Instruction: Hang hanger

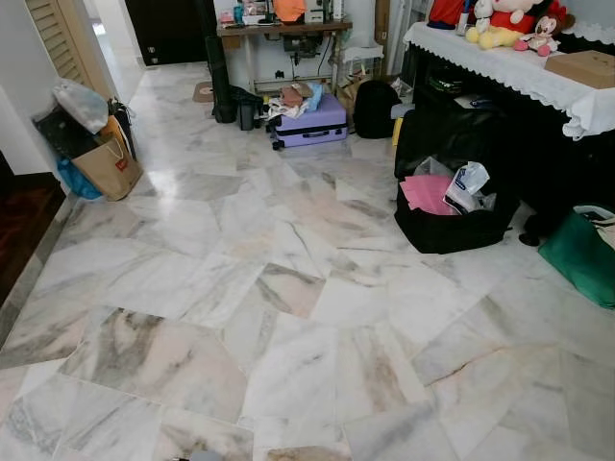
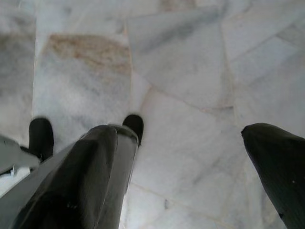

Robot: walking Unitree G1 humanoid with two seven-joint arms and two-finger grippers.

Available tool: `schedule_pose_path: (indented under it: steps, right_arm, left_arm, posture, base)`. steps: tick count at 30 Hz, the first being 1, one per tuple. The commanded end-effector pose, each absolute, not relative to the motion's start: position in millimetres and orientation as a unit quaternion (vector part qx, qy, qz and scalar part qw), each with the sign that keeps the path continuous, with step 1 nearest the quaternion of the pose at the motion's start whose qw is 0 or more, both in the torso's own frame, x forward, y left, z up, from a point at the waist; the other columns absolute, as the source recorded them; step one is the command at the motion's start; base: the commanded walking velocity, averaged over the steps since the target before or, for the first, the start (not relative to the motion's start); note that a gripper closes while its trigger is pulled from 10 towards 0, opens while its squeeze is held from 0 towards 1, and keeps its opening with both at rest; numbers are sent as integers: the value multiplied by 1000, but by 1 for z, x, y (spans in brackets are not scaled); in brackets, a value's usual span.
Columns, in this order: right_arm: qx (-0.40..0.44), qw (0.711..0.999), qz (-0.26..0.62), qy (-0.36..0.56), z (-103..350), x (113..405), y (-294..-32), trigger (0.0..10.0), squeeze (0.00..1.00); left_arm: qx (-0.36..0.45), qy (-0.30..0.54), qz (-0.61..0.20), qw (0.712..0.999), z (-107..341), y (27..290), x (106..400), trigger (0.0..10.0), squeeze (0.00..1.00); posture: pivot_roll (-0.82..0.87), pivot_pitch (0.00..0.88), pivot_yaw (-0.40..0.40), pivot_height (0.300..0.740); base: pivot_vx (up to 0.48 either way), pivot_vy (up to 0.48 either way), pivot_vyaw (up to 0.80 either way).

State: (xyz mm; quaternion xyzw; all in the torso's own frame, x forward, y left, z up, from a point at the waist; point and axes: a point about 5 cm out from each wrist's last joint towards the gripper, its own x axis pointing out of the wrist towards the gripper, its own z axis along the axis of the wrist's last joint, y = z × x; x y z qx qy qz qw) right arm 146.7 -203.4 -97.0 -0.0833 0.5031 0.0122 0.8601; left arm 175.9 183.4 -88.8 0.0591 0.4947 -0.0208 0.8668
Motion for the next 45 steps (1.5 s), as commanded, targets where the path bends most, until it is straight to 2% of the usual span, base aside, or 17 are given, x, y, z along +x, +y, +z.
schedule_pose_path:
  steps: [1, 37, 45]
  right_arm:
    - [-13, 882, -32, 469, -73, 202, -206, 10000, 0]
    - [-19, 886, -32, 463, -68, 214, -197, 10000, 0]
    - [-17, 885, -30, 464, -68, 216, -191, 10000, 0]
  left_arm:
    - [17, 495, 39, 868, -92, 227, 146, 10000, 0]
    - [25, 486, 32, 873, -87, 224, 162, 10000, 0]
    - [29, 488, 40, 872, -86, 227, 165, 10000, 0]
  posture:
    - [155, 22, 6, 740]
    - [181, 0, -12, 740]
    - [213, 0, 12, 740]
  base:
    - [0, 0, -800]
    - [0, 0, -797]
    - [0, 0, -788]
